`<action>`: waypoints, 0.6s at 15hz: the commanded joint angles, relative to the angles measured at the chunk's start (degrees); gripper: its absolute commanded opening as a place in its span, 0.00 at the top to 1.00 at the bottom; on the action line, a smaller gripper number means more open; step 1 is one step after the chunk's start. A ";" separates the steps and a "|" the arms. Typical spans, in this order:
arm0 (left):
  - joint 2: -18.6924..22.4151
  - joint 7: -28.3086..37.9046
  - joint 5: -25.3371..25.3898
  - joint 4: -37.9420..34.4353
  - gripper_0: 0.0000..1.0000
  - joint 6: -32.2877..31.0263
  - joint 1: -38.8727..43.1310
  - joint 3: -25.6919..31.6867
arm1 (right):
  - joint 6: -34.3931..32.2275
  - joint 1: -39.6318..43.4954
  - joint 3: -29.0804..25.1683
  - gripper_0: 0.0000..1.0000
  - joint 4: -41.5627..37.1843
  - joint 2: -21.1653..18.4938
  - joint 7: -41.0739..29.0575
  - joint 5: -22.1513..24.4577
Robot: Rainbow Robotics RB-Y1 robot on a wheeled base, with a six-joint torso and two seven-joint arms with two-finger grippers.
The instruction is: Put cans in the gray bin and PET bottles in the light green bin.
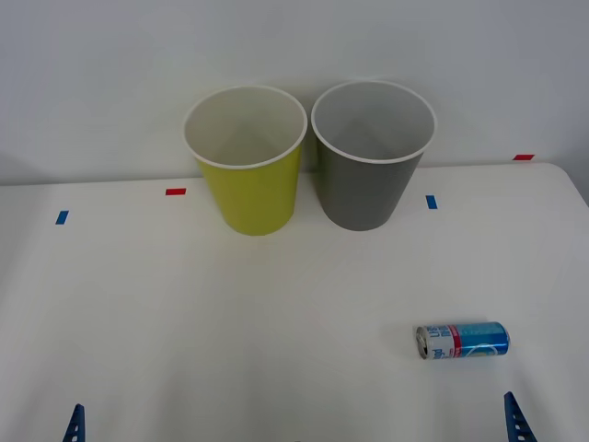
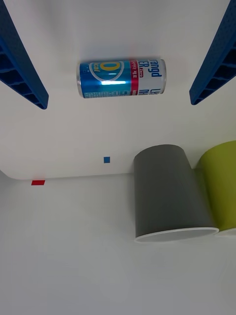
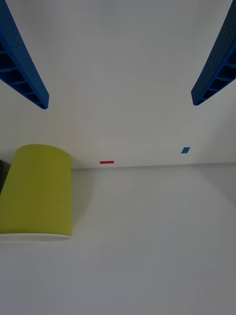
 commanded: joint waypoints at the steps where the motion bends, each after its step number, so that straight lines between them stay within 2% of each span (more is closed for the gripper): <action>1: 0.00 0.00 0.00 0.00 0.00 0.00 0.00 0.00 | 0.00 0.00 0.00 0.00 0.00 0.00 0.00 0.00; 9: 0.00 0.00 0.00 0.00 0.00 0.00 0.00 0.00 | 0.00 0.00 0.00 0.00 0.00 0.00 0.00 0.00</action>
